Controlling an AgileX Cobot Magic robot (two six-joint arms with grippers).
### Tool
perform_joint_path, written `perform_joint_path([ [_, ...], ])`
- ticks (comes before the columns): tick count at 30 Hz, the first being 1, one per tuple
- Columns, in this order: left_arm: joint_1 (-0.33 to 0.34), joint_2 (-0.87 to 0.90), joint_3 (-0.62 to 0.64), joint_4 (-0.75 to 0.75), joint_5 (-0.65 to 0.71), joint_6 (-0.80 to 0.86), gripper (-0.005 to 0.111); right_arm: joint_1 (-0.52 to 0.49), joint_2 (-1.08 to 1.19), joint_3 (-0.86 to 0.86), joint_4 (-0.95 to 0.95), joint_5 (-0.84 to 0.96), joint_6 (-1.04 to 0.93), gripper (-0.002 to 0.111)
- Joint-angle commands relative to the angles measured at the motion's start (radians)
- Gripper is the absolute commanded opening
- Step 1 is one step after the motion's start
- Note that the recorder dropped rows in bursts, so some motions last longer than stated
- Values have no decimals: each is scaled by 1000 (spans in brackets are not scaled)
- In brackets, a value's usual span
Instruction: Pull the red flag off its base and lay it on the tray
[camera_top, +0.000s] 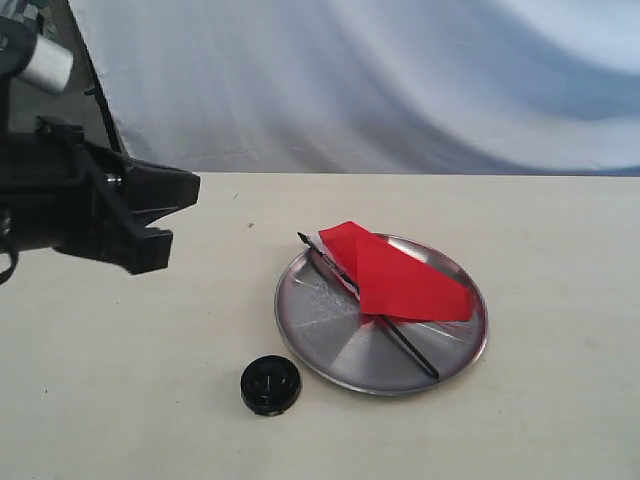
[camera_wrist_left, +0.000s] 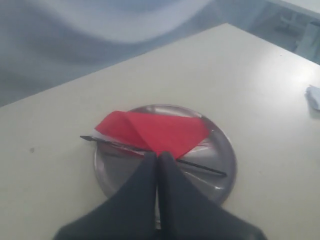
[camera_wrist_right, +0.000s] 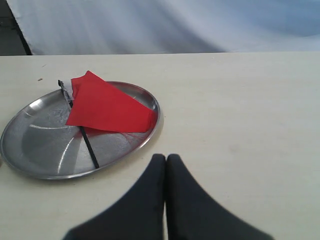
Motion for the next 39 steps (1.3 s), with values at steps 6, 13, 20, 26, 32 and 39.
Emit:
perform_joint_path([
  [6,-5,-163,67,8,191,-36,0,-6,-7,3,-2,2,-4,0],
  [13,-5,-182,69,100,288,-52,0,-6,-7,3,-2,2,-4,0],
  [20,-5,-182,69,100,247,-52,0,-6,-7,3,-2,2,-4,0],
  [26,-5,-182,69,100,230,-47,0,-6,-7,3,-2,2,-4,0],
  [32,-5,-190,71,101,220,-36,0,-6,-7,3,-2,2,-4,0],
  [39,-5,-333,177,99,215,-36,0,-6,-7,3,-2,2,-4,0],
])
